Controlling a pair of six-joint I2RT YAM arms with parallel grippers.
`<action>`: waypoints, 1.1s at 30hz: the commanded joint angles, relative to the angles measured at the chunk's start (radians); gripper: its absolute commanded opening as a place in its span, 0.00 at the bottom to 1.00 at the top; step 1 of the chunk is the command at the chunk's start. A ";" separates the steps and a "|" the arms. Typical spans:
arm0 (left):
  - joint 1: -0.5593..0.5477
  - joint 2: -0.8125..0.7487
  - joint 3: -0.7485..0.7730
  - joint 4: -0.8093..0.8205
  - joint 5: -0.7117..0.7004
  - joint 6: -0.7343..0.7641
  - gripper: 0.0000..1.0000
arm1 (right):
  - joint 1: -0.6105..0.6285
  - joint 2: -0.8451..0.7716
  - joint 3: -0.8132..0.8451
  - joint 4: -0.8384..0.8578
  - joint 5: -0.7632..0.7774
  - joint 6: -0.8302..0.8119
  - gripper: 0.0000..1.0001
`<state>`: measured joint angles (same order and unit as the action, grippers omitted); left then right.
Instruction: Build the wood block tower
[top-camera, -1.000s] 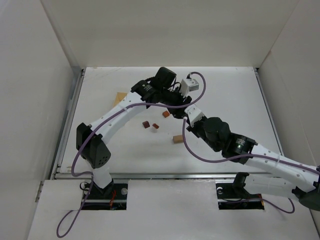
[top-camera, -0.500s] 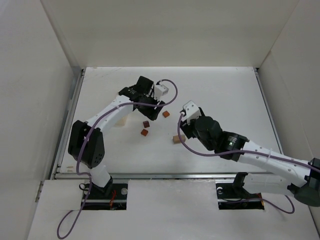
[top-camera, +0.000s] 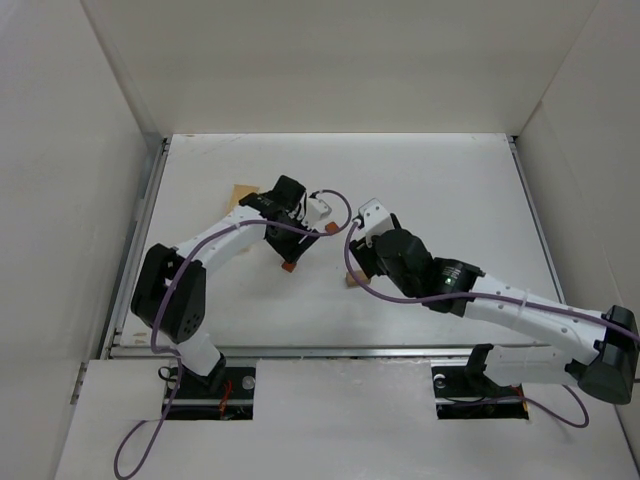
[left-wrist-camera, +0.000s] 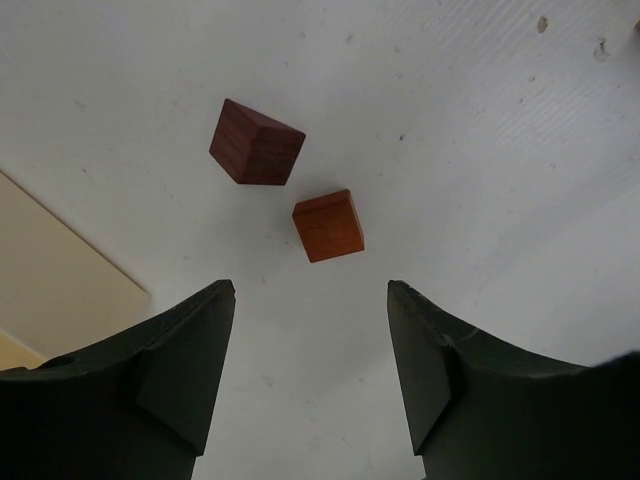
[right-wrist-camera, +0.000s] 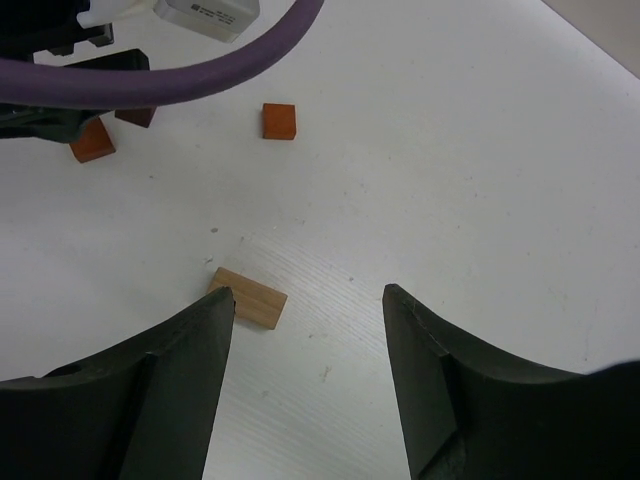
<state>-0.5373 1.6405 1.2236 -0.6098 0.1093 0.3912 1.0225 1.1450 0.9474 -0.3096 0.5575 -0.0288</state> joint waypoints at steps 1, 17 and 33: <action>-0.009 0.010 -0.029 0.016 -0.026 -0.047 0.60 | 0.008 0.004 0.039 0.021 0.002 0.039 0.67; -0.009 0.165 -0.061 0.077 -0.043 -0.130 0.45 | 0.008 -0.033 0.011 0.003 0.032 0.049 0.67; -0.009 0.027 0.046 0.048 -0.056 -0.129 0.00 | -0.172 -0.024 0.190 -0.097 -0.062 0.242 0.72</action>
<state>-0.5423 1.7988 1.1851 -0.5446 0.0643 0.2607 0.9401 1.1393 1.0111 -0.3889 0.5373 0.1005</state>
